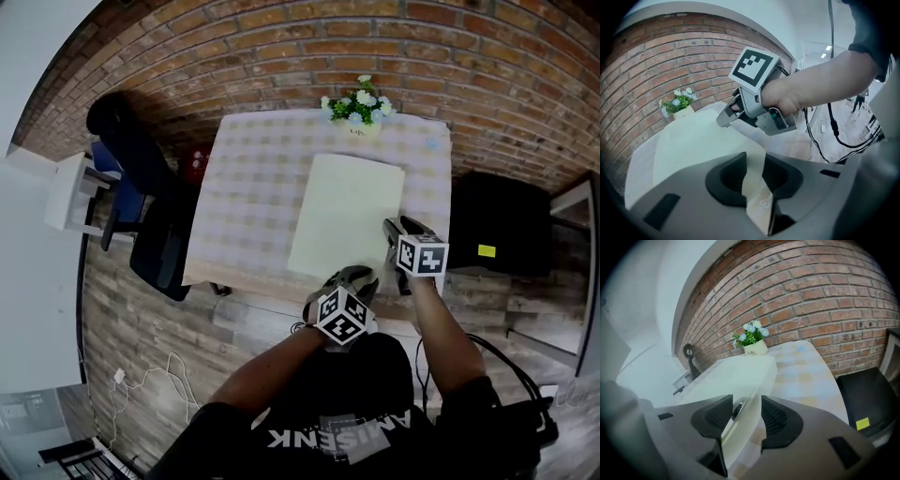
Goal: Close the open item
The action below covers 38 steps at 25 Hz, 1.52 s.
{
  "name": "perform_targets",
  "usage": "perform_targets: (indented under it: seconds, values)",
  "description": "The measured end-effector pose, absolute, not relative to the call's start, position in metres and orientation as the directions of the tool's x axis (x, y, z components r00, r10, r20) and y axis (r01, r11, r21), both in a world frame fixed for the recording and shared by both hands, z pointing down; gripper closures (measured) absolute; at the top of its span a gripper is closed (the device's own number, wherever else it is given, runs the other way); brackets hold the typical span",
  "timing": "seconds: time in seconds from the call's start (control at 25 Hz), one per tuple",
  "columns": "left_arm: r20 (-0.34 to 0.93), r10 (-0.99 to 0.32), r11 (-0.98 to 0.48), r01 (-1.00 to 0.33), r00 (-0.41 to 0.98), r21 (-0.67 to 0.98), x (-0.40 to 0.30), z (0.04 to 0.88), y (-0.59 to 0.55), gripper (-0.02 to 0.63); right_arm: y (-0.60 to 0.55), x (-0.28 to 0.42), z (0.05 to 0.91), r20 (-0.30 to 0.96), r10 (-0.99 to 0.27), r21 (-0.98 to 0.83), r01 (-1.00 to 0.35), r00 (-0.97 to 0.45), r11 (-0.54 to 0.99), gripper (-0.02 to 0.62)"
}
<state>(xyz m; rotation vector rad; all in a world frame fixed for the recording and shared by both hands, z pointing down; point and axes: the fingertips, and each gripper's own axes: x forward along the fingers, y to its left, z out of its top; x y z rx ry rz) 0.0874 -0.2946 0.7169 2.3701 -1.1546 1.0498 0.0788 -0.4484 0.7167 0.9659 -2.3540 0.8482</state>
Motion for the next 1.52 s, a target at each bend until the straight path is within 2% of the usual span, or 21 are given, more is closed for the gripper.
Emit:
perform_targets:
  seconds: [0.32, 0.64, 0.96, 1.16, 1.52]
  values:
    - [0.718, -0.482, -0.680, -0.732, 0.501, 0.054, 0.100, 0.721, -0.282, 0.400, -0.449, 0.085, 0.727, 0.605, -0.429, -0.440, -0.730, -0.671, 0.523, 0.351]
    - [0.685, -0.482, -0.661, -0.740, 0.546, 0.125, 0.099, 0.718, -0.282, 0.399, -0.450, 0.092, 0.730, 0.589, -0.428, -0.485, -0.723, -0.686, 0.492, 0.333]
    - [0.676, -0.473, -0.664, -0.733, 0.565, 0.149, 0.097, 0.718, -0.280, 0.399, -0.447, 0.096, 0.738, 0.558, -0.414, -0.620, -0.693, -0.719, 0.367, 0.313]
    - [0.649, -0.447, -0.661, -0.716, 0.615, 0.224, 0.094, 0.699, -0.282, 0.399, -0.447, 0.096, 0.731, 0.558, -0.435, -0.572, -0.708, -0.706, 0.414, 0.311]
    - [0.590, -0.531, -0.627, -0.751, 0.608, 0.210, 0.061, 0.676, -0.285, 0.399, -0.432, 0.111, 0.719, 0.570, -0.469, -0.547, -0.738, -0.675, 0.397, 0.313]
